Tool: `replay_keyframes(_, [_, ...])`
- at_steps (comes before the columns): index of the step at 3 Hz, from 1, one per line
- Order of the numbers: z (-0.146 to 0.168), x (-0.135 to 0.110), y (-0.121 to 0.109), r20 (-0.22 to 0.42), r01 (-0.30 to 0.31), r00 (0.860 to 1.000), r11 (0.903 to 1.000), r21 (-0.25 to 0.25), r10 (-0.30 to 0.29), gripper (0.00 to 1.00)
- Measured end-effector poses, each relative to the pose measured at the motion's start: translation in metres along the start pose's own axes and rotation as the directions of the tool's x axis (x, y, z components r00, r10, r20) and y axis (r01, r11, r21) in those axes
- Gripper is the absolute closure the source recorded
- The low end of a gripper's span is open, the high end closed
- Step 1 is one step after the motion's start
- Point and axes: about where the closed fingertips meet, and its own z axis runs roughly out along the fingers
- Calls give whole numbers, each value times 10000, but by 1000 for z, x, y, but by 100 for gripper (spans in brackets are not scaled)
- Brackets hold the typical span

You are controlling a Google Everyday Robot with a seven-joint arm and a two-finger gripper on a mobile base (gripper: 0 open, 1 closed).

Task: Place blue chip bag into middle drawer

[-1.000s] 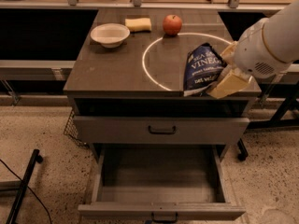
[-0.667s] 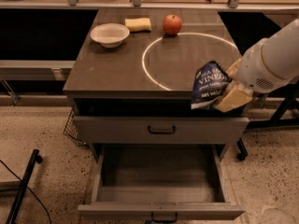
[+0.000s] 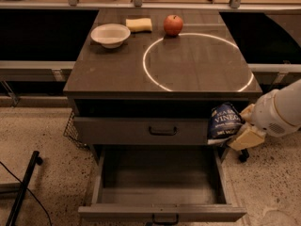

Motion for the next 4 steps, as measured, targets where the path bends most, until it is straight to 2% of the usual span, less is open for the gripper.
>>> replay_keyframes(2, [9,9,4,170,117,9998,9998,-174,-114,100])
replay_keyframes(3, [40,31,20,633,584,9964,9980,-237,-568,100])
replay_keyframes(4, [52,51,32,1649,1526,9747,9883,39,-1512,100])
